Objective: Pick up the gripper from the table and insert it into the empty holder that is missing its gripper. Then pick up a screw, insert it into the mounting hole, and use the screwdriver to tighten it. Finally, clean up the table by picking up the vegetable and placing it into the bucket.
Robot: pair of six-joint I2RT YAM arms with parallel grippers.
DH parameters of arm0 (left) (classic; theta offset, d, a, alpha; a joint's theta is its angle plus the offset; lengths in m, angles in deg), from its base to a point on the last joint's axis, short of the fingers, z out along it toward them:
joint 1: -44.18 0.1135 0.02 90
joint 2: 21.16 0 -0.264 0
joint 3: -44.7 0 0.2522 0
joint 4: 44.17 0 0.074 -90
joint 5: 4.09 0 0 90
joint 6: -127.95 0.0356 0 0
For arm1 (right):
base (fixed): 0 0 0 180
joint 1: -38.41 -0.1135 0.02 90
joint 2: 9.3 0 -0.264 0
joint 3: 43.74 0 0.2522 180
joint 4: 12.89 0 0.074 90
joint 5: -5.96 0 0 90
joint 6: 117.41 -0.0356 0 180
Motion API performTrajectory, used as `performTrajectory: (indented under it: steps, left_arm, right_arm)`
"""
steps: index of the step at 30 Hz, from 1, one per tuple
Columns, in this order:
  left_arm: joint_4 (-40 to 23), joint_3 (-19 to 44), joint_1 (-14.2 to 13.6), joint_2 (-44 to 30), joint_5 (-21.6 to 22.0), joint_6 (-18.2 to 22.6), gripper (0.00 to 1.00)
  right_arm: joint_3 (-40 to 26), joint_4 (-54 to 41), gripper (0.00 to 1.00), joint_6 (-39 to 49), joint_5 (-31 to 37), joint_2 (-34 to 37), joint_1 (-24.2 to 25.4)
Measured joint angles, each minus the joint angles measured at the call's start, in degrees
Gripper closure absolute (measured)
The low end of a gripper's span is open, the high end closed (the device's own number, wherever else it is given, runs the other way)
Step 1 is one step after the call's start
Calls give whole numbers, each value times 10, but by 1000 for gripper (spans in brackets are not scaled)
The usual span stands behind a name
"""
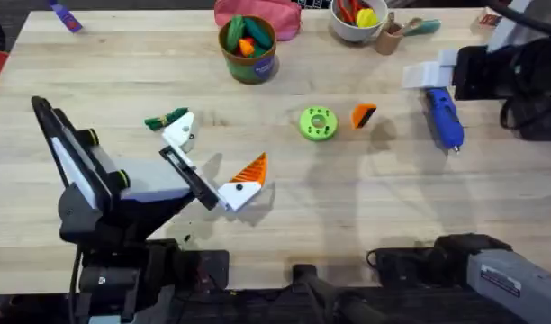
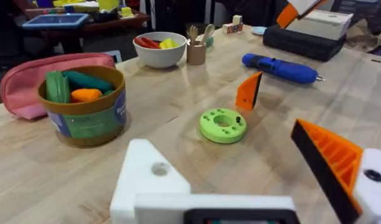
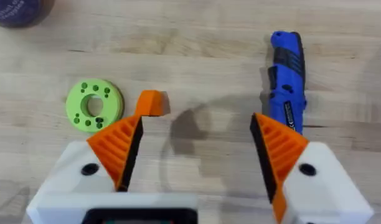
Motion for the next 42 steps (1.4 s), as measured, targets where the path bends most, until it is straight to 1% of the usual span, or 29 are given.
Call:
performTrajectory:
  steps: [7, 19, 30, 37, 42]
  left_arm:
    - [0, 0, 0, 0, -1, 15, 13]
    - [0, 0, 0, 0, -3, 19, 13]
    - [-1, 0, 0, 0, -17, -3, 15]
    - [-6, 0, 0, 0, -44, -5, 14]
    - [-6, 0, 0, 0, -50, -7, 13]
  right_arm:
    - [0, 0, 9, 0, 0, 0, 0]
    - [0, 0, 8, 0, 0, 0, 0]
    - [0, 0, 7, 0, 0, 0, 0]
    - [0, 0, 7, 0, 0, 0, 0]
    - [0, 0, 8, 0, 0, 0, 0]
